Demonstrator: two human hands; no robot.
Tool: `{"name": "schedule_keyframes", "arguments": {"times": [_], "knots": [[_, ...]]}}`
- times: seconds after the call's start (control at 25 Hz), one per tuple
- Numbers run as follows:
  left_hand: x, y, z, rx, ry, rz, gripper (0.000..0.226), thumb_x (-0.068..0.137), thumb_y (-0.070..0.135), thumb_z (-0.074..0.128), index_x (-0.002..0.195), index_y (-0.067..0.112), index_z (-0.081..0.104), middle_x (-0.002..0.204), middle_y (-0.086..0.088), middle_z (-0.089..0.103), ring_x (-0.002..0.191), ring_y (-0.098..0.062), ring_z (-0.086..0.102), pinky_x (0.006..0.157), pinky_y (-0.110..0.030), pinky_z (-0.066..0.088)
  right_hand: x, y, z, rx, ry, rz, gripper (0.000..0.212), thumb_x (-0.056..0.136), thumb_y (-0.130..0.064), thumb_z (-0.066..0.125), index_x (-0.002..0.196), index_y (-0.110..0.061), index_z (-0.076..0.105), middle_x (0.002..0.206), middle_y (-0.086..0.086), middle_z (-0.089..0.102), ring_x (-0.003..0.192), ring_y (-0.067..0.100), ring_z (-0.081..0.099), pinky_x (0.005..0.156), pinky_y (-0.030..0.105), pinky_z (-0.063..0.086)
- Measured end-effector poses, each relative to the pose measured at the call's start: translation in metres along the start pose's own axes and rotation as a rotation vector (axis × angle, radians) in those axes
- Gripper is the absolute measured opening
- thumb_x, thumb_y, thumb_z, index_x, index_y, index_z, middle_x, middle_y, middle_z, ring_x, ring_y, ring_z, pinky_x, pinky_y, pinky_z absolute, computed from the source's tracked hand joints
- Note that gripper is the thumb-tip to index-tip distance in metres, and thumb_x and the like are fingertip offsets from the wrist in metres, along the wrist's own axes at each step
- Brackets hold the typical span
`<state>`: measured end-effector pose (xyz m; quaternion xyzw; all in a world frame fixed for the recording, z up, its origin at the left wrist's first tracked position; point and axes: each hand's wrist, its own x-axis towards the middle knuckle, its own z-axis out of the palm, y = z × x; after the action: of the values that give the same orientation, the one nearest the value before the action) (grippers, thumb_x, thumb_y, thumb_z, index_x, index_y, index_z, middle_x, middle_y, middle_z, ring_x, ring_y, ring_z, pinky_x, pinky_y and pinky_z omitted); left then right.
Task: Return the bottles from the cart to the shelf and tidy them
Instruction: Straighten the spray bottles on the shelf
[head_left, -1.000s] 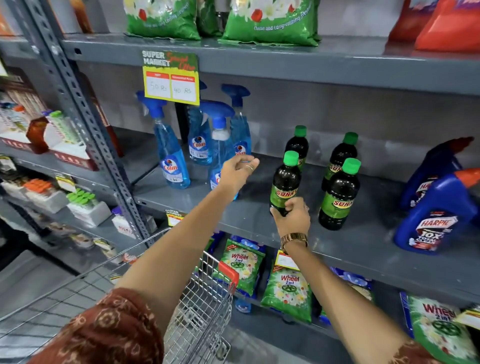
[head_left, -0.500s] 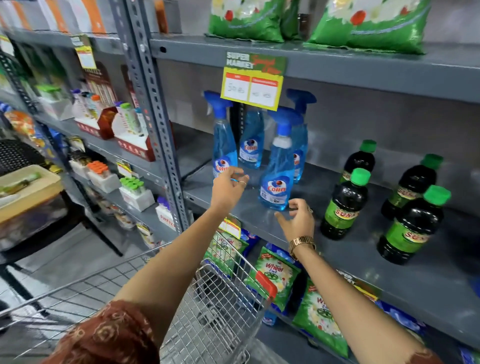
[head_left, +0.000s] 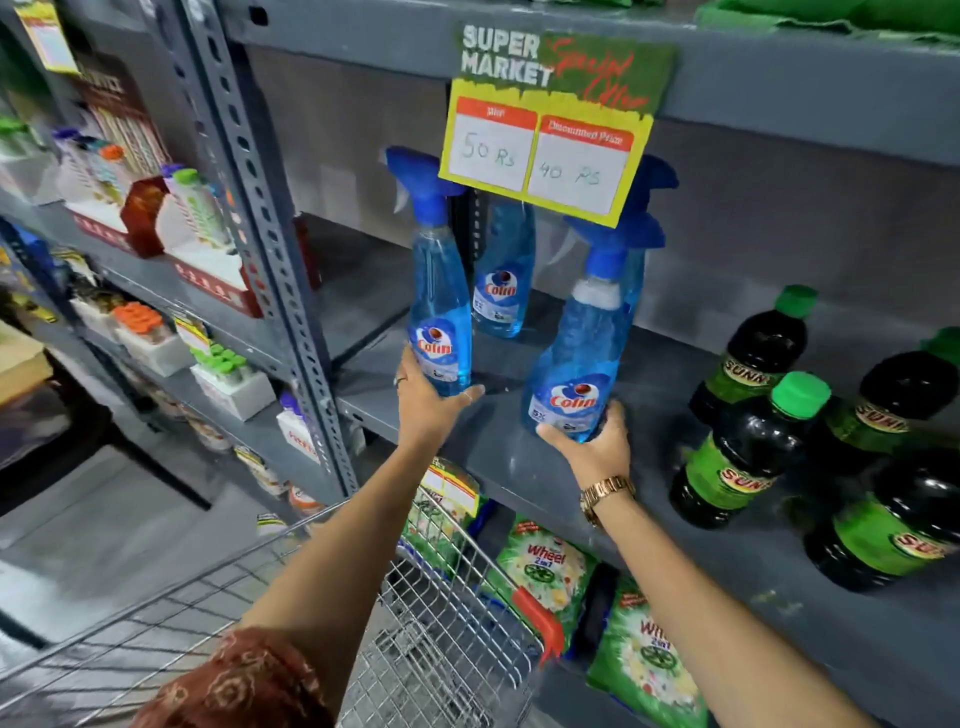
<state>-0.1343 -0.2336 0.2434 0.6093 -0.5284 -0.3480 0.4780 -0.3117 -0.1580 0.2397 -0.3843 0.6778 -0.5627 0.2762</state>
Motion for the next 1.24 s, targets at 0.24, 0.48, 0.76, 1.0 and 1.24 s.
{"name": "schedule_keyframes", "arguments": {"times": [0.24,0.48,0.76,1.0,1.24], "knots": [[0.025,-0.011,0.007,0.099,0.077,-0.036,0.105,0.046,0.037,0.083,0.134,0.022,0.028,0.124,-0.006,0.057,0.114,-0.024,0.052,0.097,-0.037,0.045,0.008,0.006,0.011,0.033,-0.004,0.008,0.057,0.055,-0.006,0.086,0.097,-0.021,0.051,0.093,-0.002,0.062,0.084,0.016,0.060,0.075,0.027,0.048],[0.025,-0.017,0.009,0.079,0.119,-0.005,0.091,0.044,0.039,0.079,0.122,0.026,0.034,0.117,-0.002,0.060,0.109,-0.022,0.053,0.086,-0.031,0.043,0.003,0.008,0.015,-0.058,0.017,-0.019,0.064,0.051,-0.018,0.089,0.106,-0.011,0.056,0.103,0.009,0.069,0.088,0.021,0.063,0.081,0.036,0.053],[0.024,-0.019,0.009,0.078,0.099,0.014,0.093,0.046,0.038,0.079,0.124,0.028,0.031,0.111,0.001,0.058,0.107,-0.021,0.053,0.083,-0.026,0.040,0.003,0.008,0.013,-0.065,0.001,-0.011,0.066,0.053,-0.020,0.088,0.109,-0.009,0.055,0.108,0.013,0.069,0.091,0.024,0.064,0.076,0.028,0.050],[0.013,-0.016,0.006,-0.005,0.057,-0.023,0.125,0.048,0.035,0.087,0.145,0.020,0.009,0.147,-0.006,0.035,0.127,-0.014,0.041,0.105,-0.026,0.033,0.004,0.007,0.009,-0.053,-0.010,0.030,0.074,0.048,-0.013,0.090,0.111,-0.008,0.051,0.110,0.015,0.068,0.098,0.030,0.065,0.084,0.043,0.056],[-0.038,-0.005,0.005,-0.097,0.172,-0.006,0.096,0.066,0.037,0.078,0.140,0.007,0.025,0.150,-0.014,0.024,0.139,-0.023,0.025,0.107,-0.019,0.021,-0.020,0.010,-0.020,-0.064,-0.089,0.012,0.076,0.063,0.015,0.073,0.129,-0.004,0.042,0.134,0.015,0.052,0.117,0.024,0.055,0.094,0.029,0.045]]}}
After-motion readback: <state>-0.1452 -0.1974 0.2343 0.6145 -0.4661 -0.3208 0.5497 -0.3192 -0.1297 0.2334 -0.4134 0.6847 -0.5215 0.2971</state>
